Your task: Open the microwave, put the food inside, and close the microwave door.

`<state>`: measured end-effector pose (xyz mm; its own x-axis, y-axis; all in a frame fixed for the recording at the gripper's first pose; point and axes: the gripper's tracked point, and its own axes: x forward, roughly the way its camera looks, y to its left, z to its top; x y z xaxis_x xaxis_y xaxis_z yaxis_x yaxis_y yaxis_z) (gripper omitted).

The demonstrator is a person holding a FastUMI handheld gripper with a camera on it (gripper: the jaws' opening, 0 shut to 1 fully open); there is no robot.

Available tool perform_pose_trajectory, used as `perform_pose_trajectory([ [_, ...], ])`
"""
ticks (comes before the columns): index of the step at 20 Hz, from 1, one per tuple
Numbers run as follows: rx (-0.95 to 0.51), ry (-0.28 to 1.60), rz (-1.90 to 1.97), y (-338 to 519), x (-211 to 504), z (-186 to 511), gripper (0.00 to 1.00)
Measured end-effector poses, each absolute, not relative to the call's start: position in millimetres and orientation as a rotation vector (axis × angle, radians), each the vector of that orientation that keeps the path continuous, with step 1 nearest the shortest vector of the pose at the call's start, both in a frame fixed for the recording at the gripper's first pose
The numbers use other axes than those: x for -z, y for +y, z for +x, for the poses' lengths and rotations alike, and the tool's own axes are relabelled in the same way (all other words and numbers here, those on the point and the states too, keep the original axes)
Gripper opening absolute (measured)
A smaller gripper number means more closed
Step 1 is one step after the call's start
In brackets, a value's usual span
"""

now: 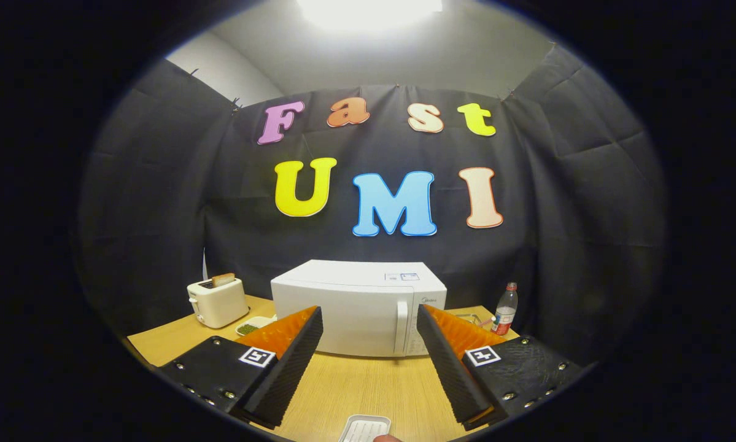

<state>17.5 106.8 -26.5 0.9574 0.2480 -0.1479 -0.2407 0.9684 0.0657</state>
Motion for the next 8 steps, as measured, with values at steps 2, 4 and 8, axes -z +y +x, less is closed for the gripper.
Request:
perform_pose_trajectory([
  [2,-0.252,0.155,0.043,108.8,27.2,15.8,0.97],
  [4,-0.254,0.155,0.043,110.7,27.2,15.1,0.97],
  [8,-0.254,0.158,0.046,112.0,28.6,13.9,0.97],
])
